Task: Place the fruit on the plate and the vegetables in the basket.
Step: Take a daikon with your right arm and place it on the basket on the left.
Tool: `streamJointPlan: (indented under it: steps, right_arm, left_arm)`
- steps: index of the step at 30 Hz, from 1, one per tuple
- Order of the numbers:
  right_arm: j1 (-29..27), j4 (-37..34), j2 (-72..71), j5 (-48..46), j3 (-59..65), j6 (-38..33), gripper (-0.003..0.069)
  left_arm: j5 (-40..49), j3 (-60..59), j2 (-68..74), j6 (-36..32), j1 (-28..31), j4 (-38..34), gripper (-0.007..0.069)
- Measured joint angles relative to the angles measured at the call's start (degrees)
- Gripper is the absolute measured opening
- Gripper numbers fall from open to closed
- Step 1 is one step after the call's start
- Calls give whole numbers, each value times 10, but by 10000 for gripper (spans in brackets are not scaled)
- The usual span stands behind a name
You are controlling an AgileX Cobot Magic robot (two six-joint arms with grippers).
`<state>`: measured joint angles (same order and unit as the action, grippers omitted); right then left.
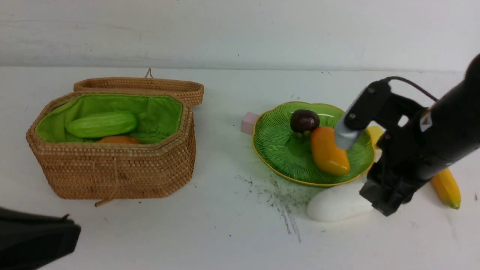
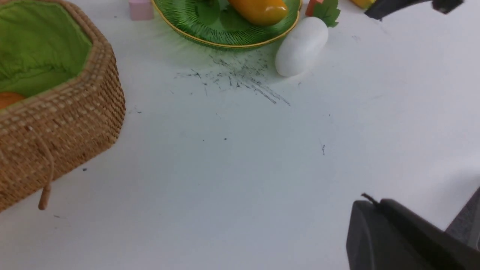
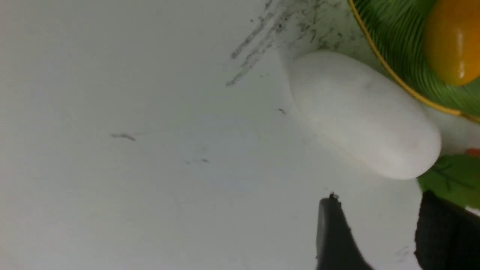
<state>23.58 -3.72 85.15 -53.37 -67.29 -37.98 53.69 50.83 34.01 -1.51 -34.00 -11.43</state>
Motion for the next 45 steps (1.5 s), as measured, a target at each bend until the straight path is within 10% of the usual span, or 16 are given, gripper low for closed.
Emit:
streamJointPlan:
  steps: [11,45]
  right_arm:
    - [0,74,128,103,-1,-143,566]
    - [0,117,189,157,-3,-200,568]
  left_arm:
    - [9,-21,-81,15,0,30,-13]
    - [11,-22,-80,19,0,30,-13]
